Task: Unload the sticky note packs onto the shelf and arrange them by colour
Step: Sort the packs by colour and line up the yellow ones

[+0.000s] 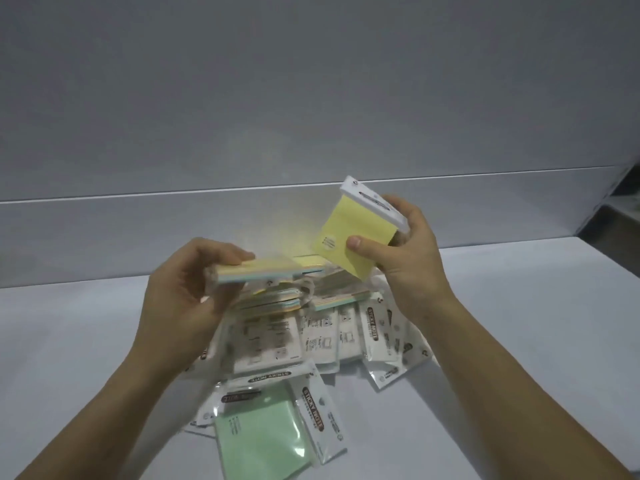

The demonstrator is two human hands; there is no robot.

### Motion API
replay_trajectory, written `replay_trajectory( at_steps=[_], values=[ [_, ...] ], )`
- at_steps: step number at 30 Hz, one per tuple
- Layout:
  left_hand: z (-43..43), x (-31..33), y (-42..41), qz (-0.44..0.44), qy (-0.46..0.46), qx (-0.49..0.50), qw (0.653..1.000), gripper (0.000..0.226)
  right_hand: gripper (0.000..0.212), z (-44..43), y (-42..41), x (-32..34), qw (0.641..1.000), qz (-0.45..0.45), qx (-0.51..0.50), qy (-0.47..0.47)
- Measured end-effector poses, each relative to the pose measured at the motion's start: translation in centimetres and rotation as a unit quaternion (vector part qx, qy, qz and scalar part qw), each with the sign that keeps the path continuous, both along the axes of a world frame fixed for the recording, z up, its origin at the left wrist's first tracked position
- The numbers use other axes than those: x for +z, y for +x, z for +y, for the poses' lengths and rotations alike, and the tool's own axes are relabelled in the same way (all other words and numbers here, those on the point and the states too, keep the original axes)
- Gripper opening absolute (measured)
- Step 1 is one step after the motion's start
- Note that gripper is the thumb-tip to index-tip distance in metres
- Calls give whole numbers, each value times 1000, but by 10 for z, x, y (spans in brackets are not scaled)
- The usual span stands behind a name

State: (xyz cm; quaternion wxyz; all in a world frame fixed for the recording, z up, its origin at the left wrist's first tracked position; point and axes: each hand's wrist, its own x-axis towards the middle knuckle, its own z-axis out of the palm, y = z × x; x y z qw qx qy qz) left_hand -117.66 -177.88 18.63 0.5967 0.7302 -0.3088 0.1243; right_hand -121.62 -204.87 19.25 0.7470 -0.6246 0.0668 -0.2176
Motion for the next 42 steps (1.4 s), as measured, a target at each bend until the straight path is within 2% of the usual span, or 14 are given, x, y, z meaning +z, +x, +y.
replay_trajectory(
  at_steps=[3, 6, 9, 12, 16, 19, 22, 28, 31, 34, 40, 42],
  values=[
    [-17, 9, 1, -158, 105, 69, 979, 37, 78, -13, -1, 5, 999, 24, 17, 43],
    [-46, 15, -3, -243, 122, 161, 949, 29, 74, -36, -14, 8, 998, 41, 41, 29],
    [-77, 19, -12, -258, 115, 176, 943, 24, 65, -67, -29, 10, 997, 55, 59, 1],
    [-105, 26, -25, -258, 160, 121, 945, 23, 48, -104, -42, 13, 996, 58, 67, -21],
    [-133, 38, -35, -269, 191, 85, 940, 31, 39, -157, -54, 13, 994, 62, 70, -64],
    [-159, 36, -38, -198, 164, 62, 964, 44, 30, -197, -61, 8, 992, 79, 43, -93],
    [-192, 19, -42, -52, 119, 10, 992, 51, 21, -236, -65, -2, 990, 110, 24, -83],
    [-271, -12, -54, 160, 2, -28, 987, 50, 15, -309, -67, -19, 988, 145, 7, -52],
    [-300, -22, -58, 169, 16, -34, 985, 32, 17, -341, -66, -30, 985, 161, -23, -65],
    [-320, -27, -55, 164, 62, -22, 984, 38, 15, -372, -64, -39, 979, 179, -24, -93],
    [-367, -34, -51, 243, 39, -43, 968, 36, 17, -399, -60, -60, 984, 143, -40, -99],
    [-379, -40, -52, 255, 35, -39, 965, 34, 14, -403, -61, -65, 982, 127, -54, -130]
  ],
)
